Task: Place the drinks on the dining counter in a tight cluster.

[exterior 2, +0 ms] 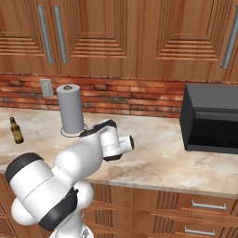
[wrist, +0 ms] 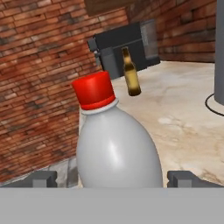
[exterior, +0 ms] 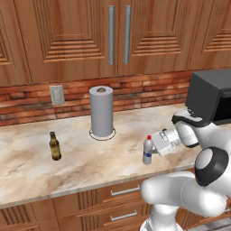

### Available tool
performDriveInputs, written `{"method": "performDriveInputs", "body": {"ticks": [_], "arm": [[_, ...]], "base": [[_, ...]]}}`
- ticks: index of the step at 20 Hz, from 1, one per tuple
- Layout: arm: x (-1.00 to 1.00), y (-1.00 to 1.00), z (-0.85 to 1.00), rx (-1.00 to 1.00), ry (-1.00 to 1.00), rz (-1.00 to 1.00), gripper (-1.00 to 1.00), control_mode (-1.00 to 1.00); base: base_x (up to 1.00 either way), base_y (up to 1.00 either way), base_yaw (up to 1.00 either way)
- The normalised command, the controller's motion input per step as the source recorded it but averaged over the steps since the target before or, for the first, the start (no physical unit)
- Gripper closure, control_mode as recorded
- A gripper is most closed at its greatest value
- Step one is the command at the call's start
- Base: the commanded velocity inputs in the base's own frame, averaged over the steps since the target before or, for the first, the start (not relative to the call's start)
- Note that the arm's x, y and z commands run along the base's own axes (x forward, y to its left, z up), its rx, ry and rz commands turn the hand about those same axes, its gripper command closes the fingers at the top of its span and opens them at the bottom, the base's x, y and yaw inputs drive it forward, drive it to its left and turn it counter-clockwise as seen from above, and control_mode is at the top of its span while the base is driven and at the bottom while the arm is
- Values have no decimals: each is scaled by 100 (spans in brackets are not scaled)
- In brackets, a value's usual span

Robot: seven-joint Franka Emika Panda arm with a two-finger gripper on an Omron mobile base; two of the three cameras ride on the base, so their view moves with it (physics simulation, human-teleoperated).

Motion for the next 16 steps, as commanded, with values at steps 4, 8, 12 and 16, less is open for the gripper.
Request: {"method": "performDriveInputs", "body": {"ticks": [4, 8, 12, 16], "arm": [[0, 0, 0, 0, 0, 0, 100, -100], [0, 0, 0, 0, 0, 0, 100, -100], [0, 0, 0, 0, 0, 0, 100, -100], [-3, -9, 36, 0, 8, -12, 100, -100]], "base": [[0, 0, 0], [0, 0, 0], [0, 0, 0], [0, 0, 0]]}}
